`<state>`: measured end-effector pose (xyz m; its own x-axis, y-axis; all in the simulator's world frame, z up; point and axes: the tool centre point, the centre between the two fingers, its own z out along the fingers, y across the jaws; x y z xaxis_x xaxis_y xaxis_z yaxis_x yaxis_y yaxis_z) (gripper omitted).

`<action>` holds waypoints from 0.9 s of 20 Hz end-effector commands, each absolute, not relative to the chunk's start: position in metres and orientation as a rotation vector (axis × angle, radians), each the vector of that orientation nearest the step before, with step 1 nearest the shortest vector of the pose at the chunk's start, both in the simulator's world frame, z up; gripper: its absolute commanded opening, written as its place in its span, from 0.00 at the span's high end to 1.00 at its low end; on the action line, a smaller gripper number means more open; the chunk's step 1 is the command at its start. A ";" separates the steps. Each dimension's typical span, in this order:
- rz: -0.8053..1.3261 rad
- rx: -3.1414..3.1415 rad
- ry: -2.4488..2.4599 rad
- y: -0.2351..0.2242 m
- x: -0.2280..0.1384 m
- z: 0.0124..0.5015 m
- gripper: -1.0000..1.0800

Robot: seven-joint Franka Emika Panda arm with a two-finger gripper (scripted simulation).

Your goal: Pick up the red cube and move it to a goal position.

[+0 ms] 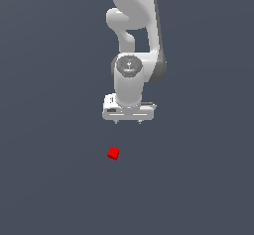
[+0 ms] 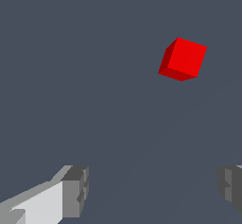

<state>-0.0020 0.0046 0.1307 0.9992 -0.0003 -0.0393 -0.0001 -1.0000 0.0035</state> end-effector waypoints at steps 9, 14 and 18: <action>-0.036 3.131 -0.210 -0.019 0.042 0.081 0.04; -0.020 3.122 -0.330 -0.035 0.067 0.054 0.04; -0.011 3.115 -0.401 -0.046 0.081 0.038 0.04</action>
<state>0.0755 -0.0419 0.0441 0.9716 -0.2366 -0.0100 -0.2366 -0.9716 0.0031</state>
